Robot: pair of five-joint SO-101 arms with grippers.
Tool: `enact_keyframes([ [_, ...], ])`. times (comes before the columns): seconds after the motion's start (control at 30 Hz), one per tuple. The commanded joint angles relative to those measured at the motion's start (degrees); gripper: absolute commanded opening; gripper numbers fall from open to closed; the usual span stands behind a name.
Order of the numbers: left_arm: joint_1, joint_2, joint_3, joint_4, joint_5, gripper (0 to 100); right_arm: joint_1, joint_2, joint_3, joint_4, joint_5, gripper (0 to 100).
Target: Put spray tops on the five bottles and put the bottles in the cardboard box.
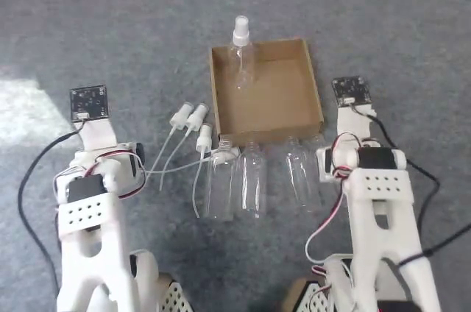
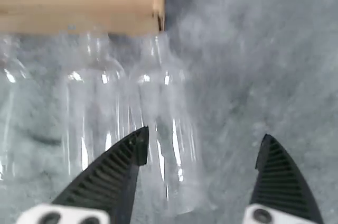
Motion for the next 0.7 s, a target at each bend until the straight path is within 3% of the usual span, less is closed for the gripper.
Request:
enact_keyframes([
  [0.0, 0.18, -1.32, -0.22, -1.23, -0.18, 20, -0.48, 5.76, 0.35, -1.71, 0.7, 28.5],
  [0.23, 0.18, -1.41, 0.31, -1.32, -0.18, 20, -0.4, 14.29, 0.79, -5.93, 0.79, 25.6],
  [0.4, 0.18, -1.32, 0.31, -1.32, -0.18, 20, 0.13, 15.16, 0.79, -5.93, 0.79, 1.2],
  [0.57, 0.18, -1.32, 0.4, -1.32, -0.18, 20, 8.13, 15.16, 0.7, -5.49, 1.05, 1.5],
  [0.67, 0.09, -1.32, 0.4, -1.32, -0.26, 20, 15.25, 15.16, 0.62, -5.41, 8.09, 0.8],
])
